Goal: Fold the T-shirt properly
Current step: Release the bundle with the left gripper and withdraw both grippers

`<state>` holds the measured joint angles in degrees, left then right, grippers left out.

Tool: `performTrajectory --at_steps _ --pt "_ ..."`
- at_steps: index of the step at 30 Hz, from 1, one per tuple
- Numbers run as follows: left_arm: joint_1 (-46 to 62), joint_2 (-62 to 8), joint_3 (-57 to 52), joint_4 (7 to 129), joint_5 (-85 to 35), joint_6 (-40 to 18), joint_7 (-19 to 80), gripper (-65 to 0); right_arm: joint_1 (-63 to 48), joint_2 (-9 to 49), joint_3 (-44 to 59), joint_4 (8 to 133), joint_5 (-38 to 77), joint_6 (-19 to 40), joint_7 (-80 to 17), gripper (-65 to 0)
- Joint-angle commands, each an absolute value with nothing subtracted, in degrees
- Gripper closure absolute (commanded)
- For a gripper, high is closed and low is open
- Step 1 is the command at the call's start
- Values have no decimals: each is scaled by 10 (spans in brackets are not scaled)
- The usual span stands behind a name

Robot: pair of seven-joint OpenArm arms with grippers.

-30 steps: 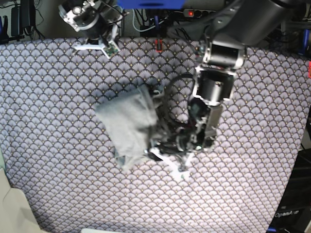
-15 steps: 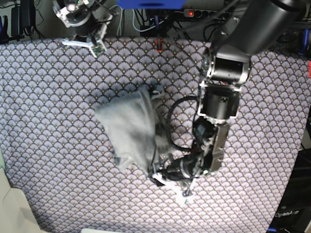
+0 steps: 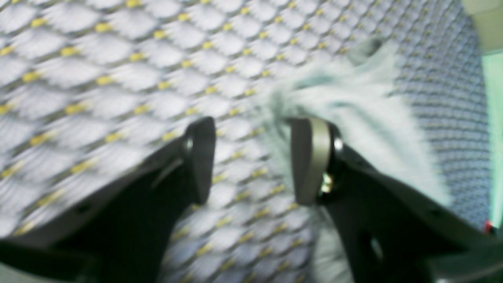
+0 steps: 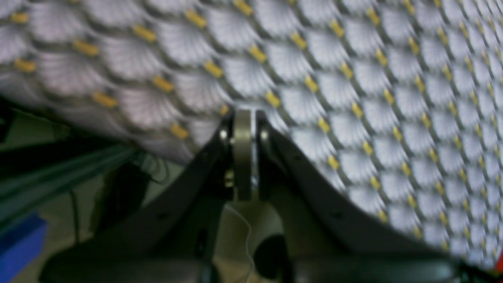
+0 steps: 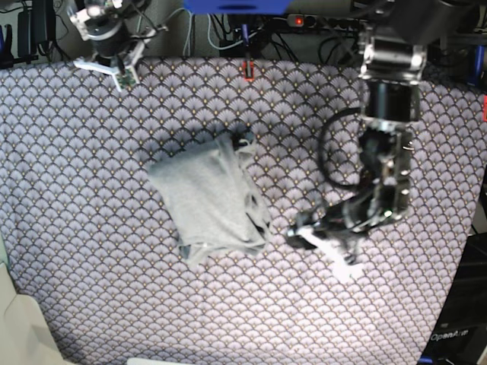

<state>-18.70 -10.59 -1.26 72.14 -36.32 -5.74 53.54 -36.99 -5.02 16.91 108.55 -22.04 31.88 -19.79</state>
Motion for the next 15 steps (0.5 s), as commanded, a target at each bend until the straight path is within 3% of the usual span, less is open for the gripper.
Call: performTrajectory --at_steps 1,10,15 --pt "-191 -130 -15 739 -378 -61 546 -308 -374 -52 189 1095 -218 319 -188 0" --pt "-104 -295 -19 896 -454 -63 614 -307 -380 -90 322 1093 -218 321 -186 0" --pt "-34 -325 -109 1007 -498 -61 663 -307 -396 -90 380 1095 -193 321 -145 0"
